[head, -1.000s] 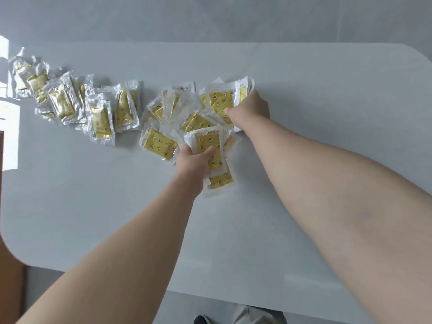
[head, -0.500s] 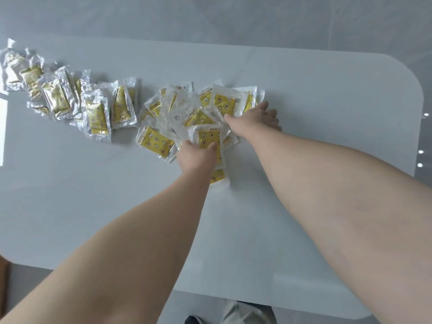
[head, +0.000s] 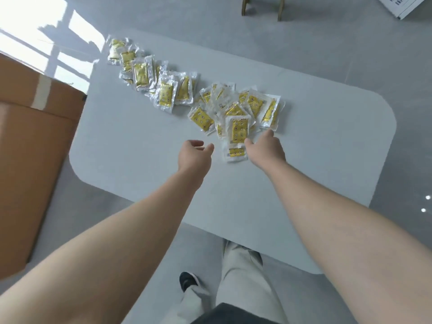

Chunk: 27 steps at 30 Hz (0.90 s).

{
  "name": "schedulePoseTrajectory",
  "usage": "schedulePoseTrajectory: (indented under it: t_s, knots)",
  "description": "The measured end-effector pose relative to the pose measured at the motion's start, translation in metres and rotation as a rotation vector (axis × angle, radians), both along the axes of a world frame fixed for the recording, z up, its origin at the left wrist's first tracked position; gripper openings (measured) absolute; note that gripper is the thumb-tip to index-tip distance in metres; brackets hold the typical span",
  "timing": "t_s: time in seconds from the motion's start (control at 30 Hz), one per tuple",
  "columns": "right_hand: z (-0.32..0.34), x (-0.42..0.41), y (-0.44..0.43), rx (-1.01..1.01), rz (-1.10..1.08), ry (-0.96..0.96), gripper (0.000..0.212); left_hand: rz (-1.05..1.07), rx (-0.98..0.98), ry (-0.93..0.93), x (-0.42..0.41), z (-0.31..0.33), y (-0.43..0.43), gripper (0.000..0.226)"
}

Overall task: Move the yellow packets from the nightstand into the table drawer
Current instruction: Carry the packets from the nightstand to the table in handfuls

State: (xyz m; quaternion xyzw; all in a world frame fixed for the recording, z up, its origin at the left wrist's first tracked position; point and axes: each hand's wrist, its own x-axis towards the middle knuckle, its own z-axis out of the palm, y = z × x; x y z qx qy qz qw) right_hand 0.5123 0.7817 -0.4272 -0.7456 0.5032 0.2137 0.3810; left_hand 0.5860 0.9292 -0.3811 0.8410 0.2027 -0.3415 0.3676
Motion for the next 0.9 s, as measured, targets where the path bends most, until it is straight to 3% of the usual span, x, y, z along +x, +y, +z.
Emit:
schedulePoseTrajectory:
  t_s: [0.3, 0.63, 0.9]
  knots:
    - [0.116, -0.010, 0.115, 0.162, 0.154, -0.238, 0.028, 0.293, -0.199, -0.048, -0.050, 0.132, 0.129, 0.022]
    - [0.204, -0.051, 0.268, 0.194, 0.642, -0.419, 0.033, 0.691, -0.302, -0.244, -0.168, 0.187, 0.272, 0.010]
    - [0.235, -0.187, 0.405, 0.238, 1.006, -0.442, 0.037, 0.999, -0.339, -0.384, -0.359, 0.208, 0.389, 0.007]
